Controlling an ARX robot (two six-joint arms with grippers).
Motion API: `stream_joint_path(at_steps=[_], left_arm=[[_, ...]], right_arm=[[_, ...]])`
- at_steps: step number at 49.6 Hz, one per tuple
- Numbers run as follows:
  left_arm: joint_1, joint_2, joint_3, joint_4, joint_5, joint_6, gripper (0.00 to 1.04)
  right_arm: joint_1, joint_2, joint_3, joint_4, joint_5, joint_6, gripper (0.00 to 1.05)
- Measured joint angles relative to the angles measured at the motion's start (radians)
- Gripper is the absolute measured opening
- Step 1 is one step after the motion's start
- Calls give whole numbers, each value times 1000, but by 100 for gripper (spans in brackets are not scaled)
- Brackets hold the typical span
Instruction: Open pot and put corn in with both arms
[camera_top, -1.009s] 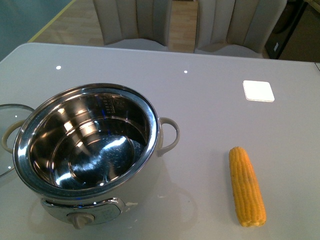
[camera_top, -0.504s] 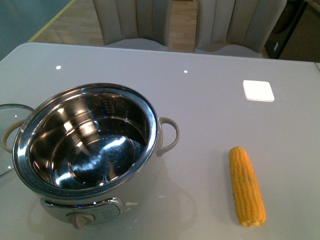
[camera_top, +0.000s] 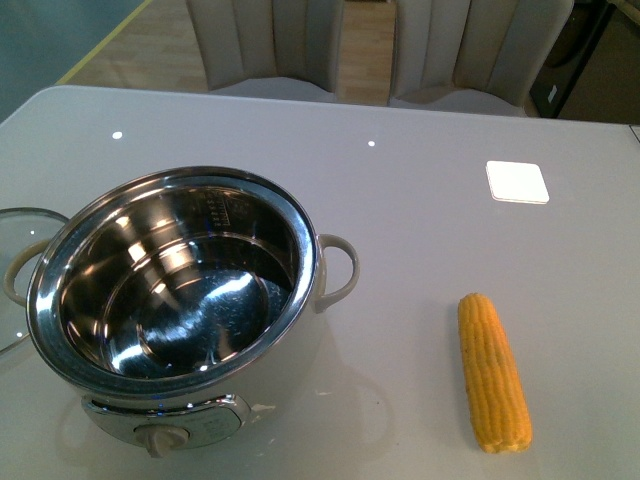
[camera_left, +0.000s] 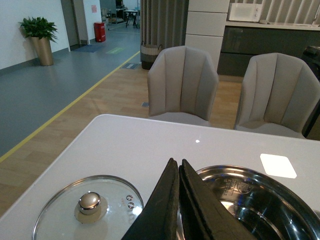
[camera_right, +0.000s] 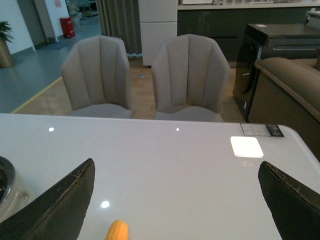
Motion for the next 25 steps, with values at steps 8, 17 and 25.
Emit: stream_joint_path(at_steps=[8,17,25], left_arm=[[0,0,0,0,0,0,3],[0,0,0,0,0,0,29],[0,0,0,0,0,0,56]], right_arm=[[0,0,0,0,0,0,96],[0,0,0,0,0,0,96],[0,0,0,0,0,0,96]])
